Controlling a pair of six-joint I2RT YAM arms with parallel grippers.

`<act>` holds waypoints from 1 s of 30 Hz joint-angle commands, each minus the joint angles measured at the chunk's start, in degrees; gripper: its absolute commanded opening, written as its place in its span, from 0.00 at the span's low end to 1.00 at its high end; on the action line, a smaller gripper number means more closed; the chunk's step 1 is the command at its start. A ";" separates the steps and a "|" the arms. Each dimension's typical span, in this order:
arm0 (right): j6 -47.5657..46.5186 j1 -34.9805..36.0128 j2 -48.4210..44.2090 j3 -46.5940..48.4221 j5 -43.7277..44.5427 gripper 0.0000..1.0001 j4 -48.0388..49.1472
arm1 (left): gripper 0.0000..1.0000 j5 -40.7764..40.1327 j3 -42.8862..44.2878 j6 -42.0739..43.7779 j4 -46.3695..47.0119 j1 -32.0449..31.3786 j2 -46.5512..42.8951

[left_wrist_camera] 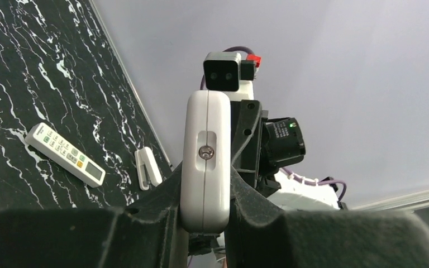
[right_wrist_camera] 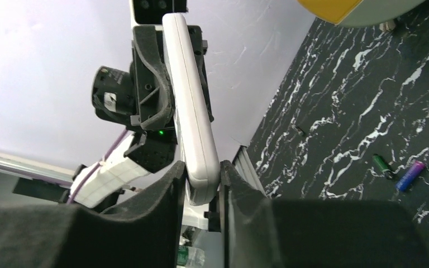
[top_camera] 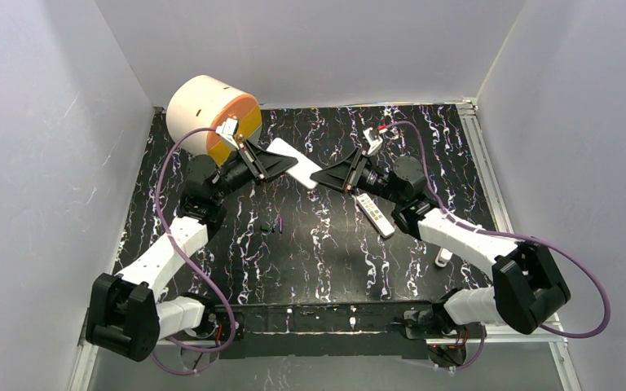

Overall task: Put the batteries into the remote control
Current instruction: Load the battery cover into the remote control, then turn over the remote control at the center of the board.

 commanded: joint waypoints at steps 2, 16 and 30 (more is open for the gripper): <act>-11.67 2.63 -4.16 -0.10 -1.11 0.52 -4.41 | 0.00 17.32 2.35 4.42 -5.54 -5.72 0.05; -38.36 -2.56 -9.65 7.02 -25.82 0.80 -32.67 | 0.00 26.36 3.50 12.46 -9.89 -2.38 -0.44; -28.08 3.26 0.72 6.66 -26.29 0.37 -18.41 | 0.00 26.18 3.13 16.42 -13.46 -2.38 -3.10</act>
